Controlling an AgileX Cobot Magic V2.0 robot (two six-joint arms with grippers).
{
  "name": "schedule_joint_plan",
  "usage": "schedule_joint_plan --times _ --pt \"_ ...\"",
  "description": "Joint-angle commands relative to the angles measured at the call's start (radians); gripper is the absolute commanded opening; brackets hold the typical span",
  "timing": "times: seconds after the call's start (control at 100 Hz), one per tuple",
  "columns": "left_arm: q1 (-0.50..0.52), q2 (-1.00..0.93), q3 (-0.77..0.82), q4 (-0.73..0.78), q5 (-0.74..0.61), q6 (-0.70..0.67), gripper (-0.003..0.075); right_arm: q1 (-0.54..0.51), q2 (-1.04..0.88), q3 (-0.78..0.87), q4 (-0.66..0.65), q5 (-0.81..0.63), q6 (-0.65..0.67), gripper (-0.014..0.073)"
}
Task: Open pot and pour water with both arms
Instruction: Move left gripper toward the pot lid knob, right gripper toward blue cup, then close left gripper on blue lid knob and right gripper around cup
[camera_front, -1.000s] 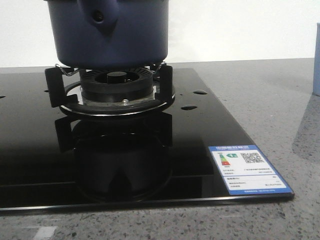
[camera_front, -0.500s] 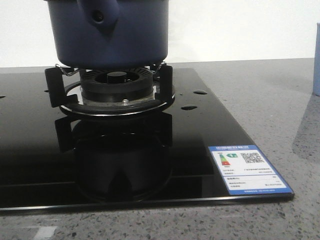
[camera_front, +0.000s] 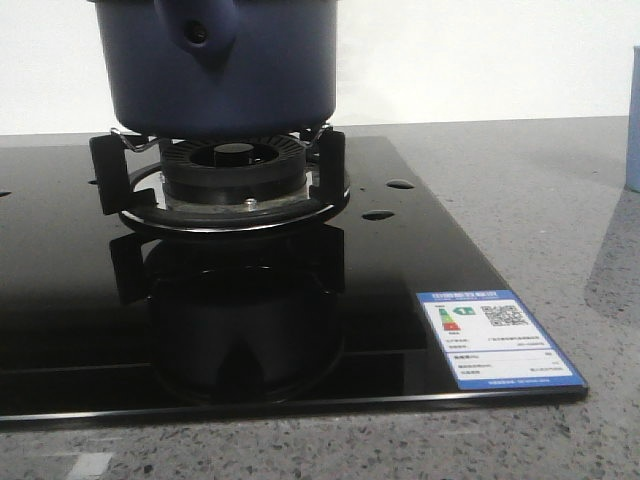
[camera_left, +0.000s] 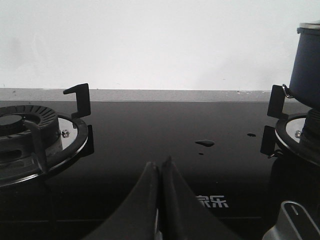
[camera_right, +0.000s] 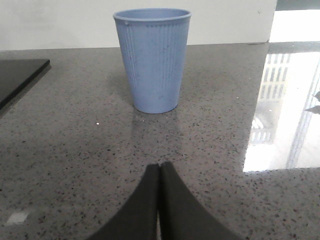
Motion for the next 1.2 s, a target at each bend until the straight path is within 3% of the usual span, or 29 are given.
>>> schedule_joint_plan --times 0.0,0.44,0.61,0.7,0.77,0.91,1.05,1.19 --pt "0.002 -0.027 0.009 -0.007 -0.073 -0.01 -0.002 -0.006 -0.017 0.023 -0.001 -0.081 -0.001 -0.006" --pt "0.002 -0.027 0.009 -0.054 -0.082 -0.01 -0.002 -0.006 -0.017 0.023 0.136 -0.187 -0.001 -0.006" --pt "0.002 -0.027 0.009 -0.221 -0.101 -0.01 -0.002 -0.006 -0.017 0.023 0.292 -0.213 0.004 -0.006" --pt "0.002 -0.027 0.007 -0.379 -0.123 -0.01 -0.002 -0.006 -0.017 0.023 0.45 -0.236 0.004 -0.006" --pt "0.002 -0.027 0.003 -0.501 -0.14 -0.01 -0.002 -0.006 -0.017 0.019 0.498 -0.247 0.004 -0.006" --pt "0.002 -0.027 -0.047 -0.565 -0.126 -0.008 -0.002 -0.006 -0.017 -0.043 0.492 -0.213 0.002 -0.0059" --pt "0.002 0.0 -0.182 -0.451 -0.017 0.024 -0.002 -0.006 0.022 -0.18 0.365 -0.092 -0.04 -0.0058" --pt "0.002 0.111 -0.368 -0.384 0.138 0.165 -0.002 -0.006 0.15 -0.343 0.271 0.062 -0.069 -0.0058"
